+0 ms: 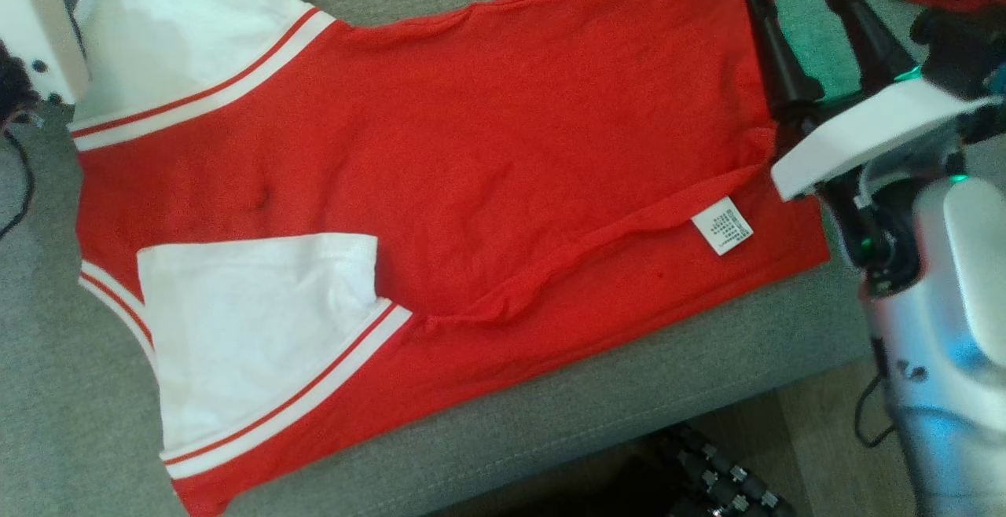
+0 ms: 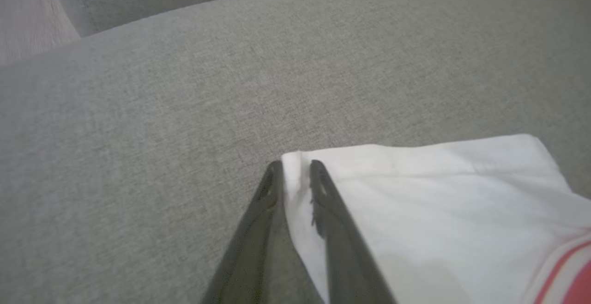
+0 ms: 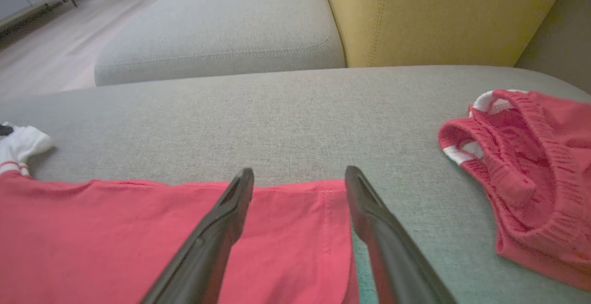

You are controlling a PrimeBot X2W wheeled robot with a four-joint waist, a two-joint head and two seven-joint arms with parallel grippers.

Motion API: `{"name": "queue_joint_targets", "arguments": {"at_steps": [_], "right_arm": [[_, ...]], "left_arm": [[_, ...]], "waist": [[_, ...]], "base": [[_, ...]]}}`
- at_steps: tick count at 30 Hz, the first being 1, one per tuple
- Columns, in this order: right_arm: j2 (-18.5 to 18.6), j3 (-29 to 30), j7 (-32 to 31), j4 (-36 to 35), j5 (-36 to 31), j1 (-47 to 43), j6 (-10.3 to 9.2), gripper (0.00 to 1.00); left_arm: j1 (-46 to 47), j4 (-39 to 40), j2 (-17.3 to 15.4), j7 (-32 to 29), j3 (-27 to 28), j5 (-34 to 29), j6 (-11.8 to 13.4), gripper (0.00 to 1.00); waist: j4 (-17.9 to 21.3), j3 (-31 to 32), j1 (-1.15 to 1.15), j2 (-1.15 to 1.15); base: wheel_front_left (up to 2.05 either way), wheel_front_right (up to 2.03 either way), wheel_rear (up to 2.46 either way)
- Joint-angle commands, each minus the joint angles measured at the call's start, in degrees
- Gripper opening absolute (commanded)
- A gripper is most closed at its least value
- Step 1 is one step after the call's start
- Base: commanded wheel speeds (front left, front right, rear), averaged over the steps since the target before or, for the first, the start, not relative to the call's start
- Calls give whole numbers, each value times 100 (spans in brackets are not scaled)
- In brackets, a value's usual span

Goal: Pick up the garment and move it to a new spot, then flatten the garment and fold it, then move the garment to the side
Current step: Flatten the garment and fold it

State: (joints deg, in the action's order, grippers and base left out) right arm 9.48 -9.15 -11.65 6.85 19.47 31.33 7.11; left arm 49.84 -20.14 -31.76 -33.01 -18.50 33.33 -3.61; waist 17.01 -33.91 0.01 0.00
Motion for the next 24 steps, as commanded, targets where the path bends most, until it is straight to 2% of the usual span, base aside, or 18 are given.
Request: {"name": "queue_joint_targets", "arguments": {"at_steps": [1,9,13,24], "right_arm": [[108,-65,-48,-143,-51,97,37,100],[623,-158,-494,648,-442,727,37,100],[905,-406,-836,1160,-578,1034,37,100],[1501,-1200,-1614,1952,-273,1447,37,100]], "left_arm": [[156,117,-192,-29,118,-39,-37,0],[251,156,-53,339,1,-64,-133,0],[225,266,19,540,-30,-24,-174,0],[6,498,229,846,-177,88,-224,0]], "waist": [[-14,7,-1,0],[-226,129,-1,0],[-409,202,-1,0],[-822,338,-1,0]], "base": [[0,0,0],[0,0,0],[0,0,0],[0,0,0]]}}
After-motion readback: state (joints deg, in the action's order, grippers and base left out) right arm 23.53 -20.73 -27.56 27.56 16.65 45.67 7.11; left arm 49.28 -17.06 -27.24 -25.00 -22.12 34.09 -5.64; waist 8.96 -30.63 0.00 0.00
